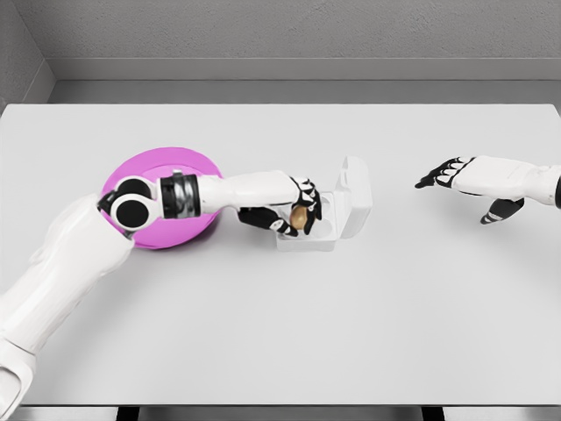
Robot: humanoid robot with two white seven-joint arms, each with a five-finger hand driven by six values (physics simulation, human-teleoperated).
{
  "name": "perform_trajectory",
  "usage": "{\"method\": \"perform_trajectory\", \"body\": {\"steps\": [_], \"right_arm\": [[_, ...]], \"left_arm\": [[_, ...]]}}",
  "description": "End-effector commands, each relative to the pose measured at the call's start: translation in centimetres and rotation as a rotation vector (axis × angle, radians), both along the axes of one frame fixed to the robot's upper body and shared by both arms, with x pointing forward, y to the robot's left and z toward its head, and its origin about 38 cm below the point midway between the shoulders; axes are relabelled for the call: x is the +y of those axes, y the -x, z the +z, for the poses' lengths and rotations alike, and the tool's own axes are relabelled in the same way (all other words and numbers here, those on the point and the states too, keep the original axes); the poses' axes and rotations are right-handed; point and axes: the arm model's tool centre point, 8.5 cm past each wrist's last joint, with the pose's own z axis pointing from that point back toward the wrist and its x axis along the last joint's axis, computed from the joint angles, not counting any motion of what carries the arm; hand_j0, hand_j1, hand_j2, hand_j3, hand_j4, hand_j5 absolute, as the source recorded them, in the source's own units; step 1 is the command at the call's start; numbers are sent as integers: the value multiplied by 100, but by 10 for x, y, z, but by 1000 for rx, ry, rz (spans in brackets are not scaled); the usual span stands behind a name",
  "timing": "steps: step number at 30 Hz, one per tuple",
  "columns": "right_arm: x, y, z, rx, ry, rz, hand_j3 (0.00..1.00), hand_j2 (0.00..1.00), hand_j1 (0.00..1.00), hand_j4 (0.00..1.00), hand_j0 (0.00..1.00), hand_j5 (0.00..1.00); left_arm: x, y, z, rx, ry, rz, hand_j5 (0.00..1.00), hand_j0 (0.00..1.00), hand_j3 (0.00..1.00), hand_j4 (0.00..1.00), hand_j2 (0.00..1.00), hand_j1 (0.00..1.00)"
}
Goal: Pack egg into the box and close the box lid
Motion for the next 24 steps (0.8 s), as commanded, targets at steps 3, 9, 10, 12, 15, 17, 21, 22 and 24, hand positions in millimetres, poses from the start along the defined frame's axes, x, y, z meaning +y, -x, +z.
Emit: {"method": "perform_trajectory", "body": {"steps": [3, 9, 10, 12, 15, 17, 21, 22, 24], "right_arm": [[0, 0, 1, -1, -5, -3, 100, 100, 100, 100, 100, 100], [-1, 0, 1, -1, -4, -4, 100, 100, 100, 100, 100, 100], [-1, 0, 1, -1, -4, -4, 100, 100, 100, 100, 100, 100], [-1, 0, 1, -1, -4, -4, 100, 100, 100, 100, 100, 100], [-1, 0, 1, -1, -4, -4, 100, 100, 100, 100, 100, 100], [-1, 0, 1, -1, -4, -4, 100, 100, 100, 100, 100, 100], [2, 1, 2, -3, -6, 6, 100, 100, 100, 100, 100, 100], [2, 1, 2, -3, -6, 6, 100, 100, 100, 100, 100, 100], [3, 1, 2, -4, -6, 9, 100, 100, 100, 100, 100, 100]], "left_arm": [[-5, 3, -3, 17, 11, -9, 31, 31, 31, 31, 31, 31], [3, 2, -3, 23, 15, 5, 31, 31, 31, 31, 31, 31], [4, 3, -5, 28, 15, 7, 31, 31, 31, 31, 31, 31], [2, 4, -6, 30, 14, 3, 31, 31, 31, 31, 31, 31], [1, 5, -7, 30, 12, -1, 31, 31, 31, 31, 31, 31], [-2, 6, -7, 30, 14, -6, 31, 31, 31, 31, 31, 31], [-4, 9, -8, 32, 22, -13, 31, 31, 31, 31, 31, 31], [-4, 10, -8, 34, 24, -13, 31, 31, 31, 31, 31, 31], [-1, 9, -8, 34, 20, -10, 31, 31, 31, 31, 31, 31]]}}
